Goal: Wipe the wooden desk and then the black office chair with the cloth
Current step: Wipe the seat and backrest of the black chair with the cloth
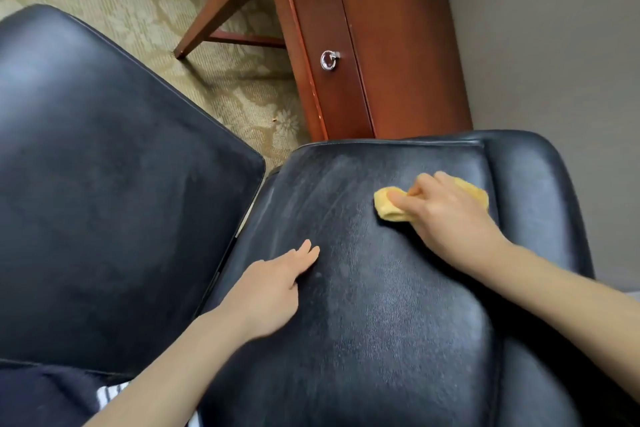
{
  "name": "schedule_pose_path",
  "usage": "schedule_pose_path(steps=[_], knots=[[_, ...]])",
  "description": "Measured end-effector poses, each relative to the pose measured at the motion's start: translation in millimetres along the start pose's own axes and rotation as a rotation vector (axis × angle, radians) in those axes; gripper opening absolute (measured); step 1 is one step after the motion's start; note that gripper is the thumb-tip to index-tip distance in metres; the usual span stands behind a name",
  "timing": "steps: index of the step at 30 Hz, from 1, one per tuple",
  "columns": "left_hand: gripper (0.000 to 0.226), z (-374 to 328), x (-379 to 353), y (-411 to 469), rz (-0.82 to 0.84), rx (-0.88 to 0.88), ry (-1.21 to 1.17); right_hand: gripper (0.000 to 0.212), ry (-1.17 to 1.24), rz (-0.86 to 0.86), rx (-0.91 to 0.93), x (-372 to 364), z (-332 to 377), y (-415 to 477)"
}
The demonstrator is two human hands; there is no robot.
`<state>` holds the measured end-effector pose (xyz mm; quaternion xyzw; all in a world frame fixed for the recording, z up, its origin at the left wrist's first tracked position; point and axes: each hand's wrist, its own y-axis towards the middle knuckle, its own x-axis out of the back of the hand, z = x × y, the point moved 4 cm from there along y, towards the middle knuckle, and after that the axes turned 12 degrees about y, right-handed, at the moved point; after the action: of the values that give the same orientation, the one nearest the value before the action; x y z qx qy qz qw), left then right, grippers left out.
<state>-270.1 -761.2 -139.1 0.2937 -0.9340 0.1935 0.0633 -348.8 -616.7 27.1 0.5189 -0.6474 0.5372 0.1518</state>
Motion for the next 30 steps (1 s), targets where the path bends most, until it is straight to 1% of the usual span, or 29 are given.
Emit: schedule_pose_path(steps=[5, 9, 11, 12, 17, 21, 25, 28, 30], knots=[[0.063, 6.0, -6.7, -6.2, -0.040, -0.003, 0.029, 0.029, -0.057, -0.071, -0.021, -22.1, -4.8, 86.4], [0.062, 9.8, -11.6, -10.5, -0.074, 0.028, -0.027, 0.025, -0.054, -0.076, -0.110, -39.2, 15.8, 128.6], [0.058, 13.8, -9.2, -12.2, -0.101, 0.069, -0.078, 0.037, -0.011, -0.051, -0.128, -49.5, 31.4, 135.3], [0.057, 16.9, -6.3, -12.7, -0.122, 0.095, -0.097, 0.038, -0.008, -0.020, -0.112, -56.1, 40.5, 134.8], [0.051, 33.9, 23.9, -16.5, -0.189, 0.217, -0.119, 0.033, 0.067, 0.125, 0.076, -93.5, 102.6, 101.6], [0.057, 36.3, 58.2, -16.7, -0.240, 0.263, 0.027, 0.031, 0.116, 0.234, 0.194, -107.2, 142.0, 59.7], [0.061, 17.9, 70.7, -2.6, -0.186, 0.217, 0.071, 0.034, 0.194, 0.310, 0.278, -97.4, 165.6, 16.1], [0.053, -3.1, 59.0, 11.7, -0.117, 0.150, -0.026, 0.034, 0.246, 0.381, 0.365, -83.6, 177.4, -23.5], [0.054, -16.2, 44.1, 21.3, -0.055, 0.097, -0.089, 0.030, 0.257, 0.412, 0.408, -74.7, 175.6, -49.7]])
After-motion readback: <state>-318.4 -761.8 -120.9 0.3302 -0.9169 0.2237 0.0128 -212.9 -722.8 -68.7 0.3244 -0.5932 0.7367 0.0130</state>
